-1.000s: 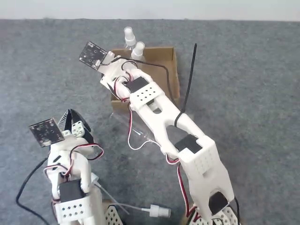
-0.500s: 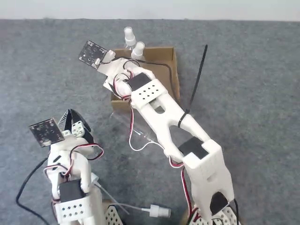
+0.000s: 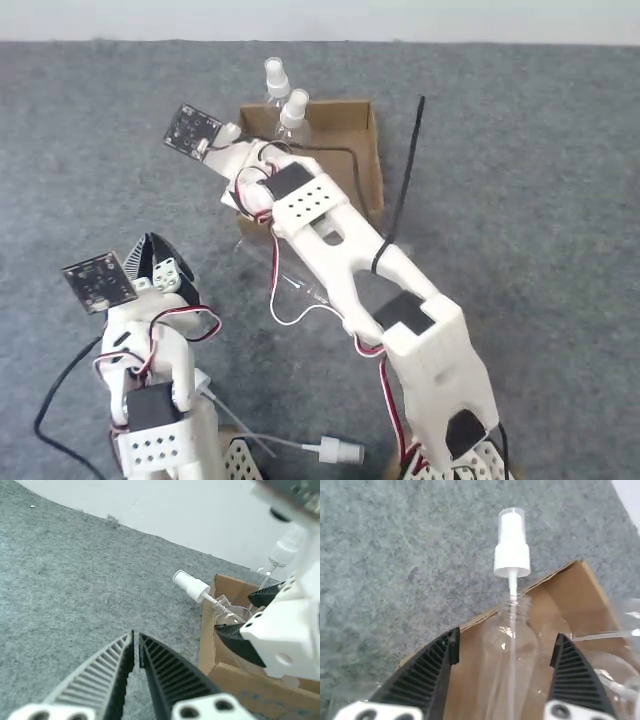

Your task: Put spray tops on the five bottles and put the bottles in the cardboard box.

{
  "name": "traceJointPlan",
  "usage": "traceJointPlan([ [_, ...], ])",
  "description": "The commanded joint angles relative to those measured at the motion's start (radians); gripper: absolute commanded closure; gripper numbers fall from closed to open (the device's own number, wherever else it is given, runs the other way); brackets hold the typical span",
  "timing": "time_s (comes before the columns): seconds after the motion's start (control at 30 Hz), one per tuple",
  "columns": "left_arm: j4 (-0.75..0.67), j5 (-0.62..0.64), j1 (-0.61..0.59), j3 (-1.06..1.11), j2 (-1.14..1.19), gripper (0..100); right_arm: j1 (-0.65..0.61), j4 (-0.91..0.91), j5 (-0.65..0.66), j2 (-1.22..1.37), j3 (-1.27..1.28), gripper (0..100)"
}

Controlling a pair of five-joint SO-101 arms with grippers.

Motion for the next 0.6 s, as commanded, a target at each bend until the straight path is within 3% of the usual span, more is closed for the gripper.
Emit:
traceJointPlan([
  [0.0, -0.028, -0.006, -0.006, -0.013, -0.012, 99, -0.007, -0.048, 0.012, -0.008, -0.066, 74.2],
  [0.4, -0.028, -0.006, -0.006, -0.013, -0.012, 99, -0.007, -0.045, 0.014, 0.039, -0.066, 74.7],
  [0.57, -0.028, -0.006, -0.006, -0.013, -0.012, 99, -0.007, -0.047, 0.015, 0.03, -0.066, 90.2],
])
